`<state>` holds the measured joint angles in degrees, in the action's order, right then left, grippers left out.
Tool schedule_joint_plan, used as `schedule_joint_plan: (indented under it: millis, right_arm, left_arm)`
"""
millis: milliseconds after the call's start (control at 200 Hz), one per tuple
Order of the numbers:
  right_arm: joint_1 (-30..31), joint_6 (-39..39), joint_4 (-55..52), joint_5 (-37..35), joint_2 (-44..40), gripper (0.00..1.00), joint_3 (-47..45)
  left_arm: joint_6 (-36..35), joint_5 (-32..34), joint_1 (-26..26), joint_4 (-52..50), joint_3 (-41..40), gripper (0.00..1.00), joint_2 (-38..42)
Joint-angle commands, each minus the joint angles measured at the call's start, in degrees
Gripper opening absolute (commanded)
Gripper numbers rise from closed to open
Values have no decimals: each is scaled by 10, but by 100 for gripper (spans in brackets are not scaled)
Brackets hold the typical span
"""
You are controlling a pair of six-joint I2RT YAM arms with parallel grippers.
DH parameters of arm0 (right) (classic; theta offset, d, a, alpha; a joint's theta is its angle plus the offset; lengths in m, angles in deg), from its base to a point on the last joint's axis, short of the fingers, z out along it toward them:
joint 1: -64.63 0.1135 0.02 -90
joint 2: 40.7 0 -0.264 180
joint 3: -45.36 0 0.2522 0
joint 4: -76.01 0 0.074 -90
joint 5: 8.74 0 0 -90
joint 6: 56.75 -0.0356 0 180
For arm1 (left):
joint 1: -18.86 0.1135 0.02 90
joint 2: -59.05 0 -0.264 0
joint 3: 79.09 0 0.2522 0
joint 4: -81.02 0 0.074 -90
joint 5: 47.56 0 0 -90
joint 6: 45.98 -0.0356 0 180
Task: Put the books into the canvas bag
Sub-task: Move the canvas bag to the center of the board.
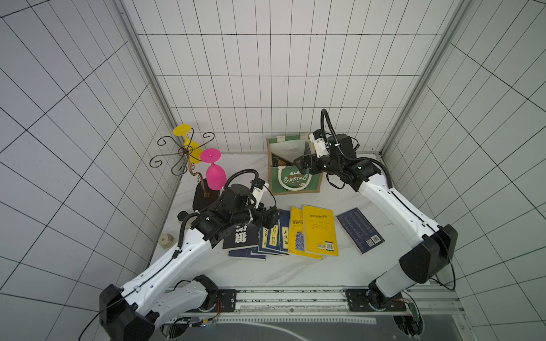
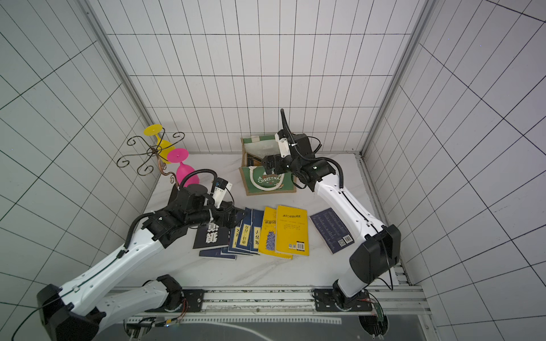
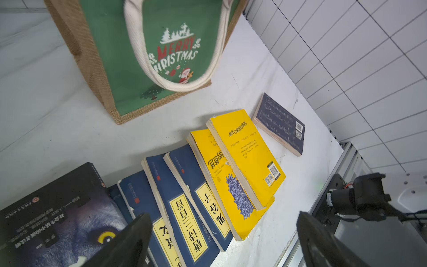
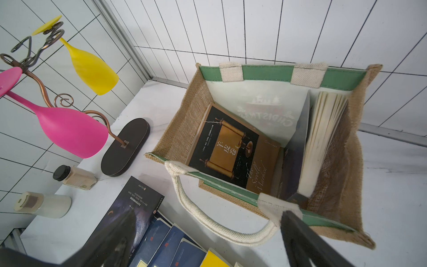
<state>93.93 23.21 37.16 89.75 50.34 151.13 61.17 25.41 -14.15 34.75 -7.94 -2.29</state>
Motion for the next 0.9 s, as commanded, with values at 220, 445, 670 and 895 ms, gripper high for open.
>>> schedule_joint_plan:
  millis: [220,445,670,895]
  right_arm:
    - [-15,74,-114,95,202,98,274]
    - [-29,68,-167,125,336,98,448]
    - [-46,61,-154,152,365,98,457]
    - [-46,57,-153,166,389,98,475]
  left_arm:
    - [27,-13,92,-52,181,93,-115]
    - [21,-7,102,-56,298,75,-244]
    - [18,31,106,-78,415,59,-370]
    - [14,72,108,-101,484,46,-455]
